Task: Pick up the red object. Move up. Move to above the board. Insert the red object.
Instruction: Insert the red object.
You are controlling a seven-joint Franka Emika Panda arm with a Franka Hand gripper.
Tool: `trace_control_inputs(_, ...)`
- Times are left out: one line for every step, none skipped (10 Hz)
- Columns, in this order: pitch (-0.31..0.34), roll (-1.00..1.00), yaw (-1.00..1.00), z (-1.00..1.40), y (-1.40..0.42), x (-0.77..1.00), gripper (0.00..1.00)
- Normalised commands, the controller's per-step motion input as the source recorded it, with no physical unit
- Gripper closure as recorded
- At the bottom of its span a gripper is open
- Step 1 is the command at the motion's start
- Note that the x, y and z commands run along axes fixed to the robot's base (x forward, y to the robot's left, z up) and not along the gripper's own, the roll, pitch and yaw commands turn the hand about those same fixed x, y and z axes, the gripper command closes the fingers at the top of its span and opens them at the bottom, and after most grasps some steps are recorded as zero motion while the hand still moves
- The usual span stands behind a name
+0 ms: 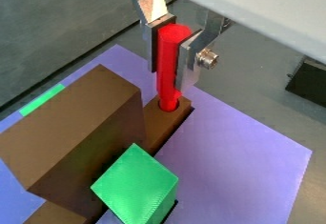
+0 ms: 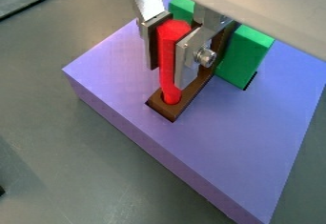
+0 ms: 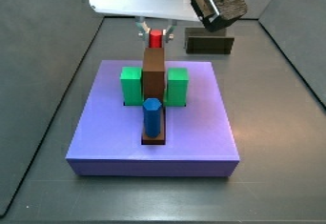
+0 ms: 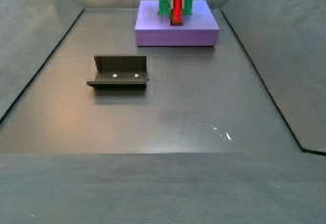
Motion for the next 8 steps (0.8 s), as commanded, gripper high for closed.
trace_control_inputs(-0.09,0.21,0.0,-0.16,0.0,0.08,1.0)
trace_control_inputs(-0.116,0.22,0.0,-0.2,-0.03,0.18,1.0)
trace_control_inputs(-0.144,0.16,0.0,-0.32,-0.07,0.25,1.0)
trace_control_inputs(-0.143,0.12,0.0,-0.38,-0.07,0.3,1.0)
trace_control_inputs(-0.136,0.09,0.0,-0.4,-0.02,0.15,1.0)
trace_control_inputs(-0.153,0.07,0.0,-0.42,0.0,-0.01,1.0)
trace_control_inputs(-0.134,0.03,0.0,-0.35,0.0,-0.05,1.0)
trace_control_inputs(0.0,0.0,0.0,0.0,0.0,0.0,1.0)
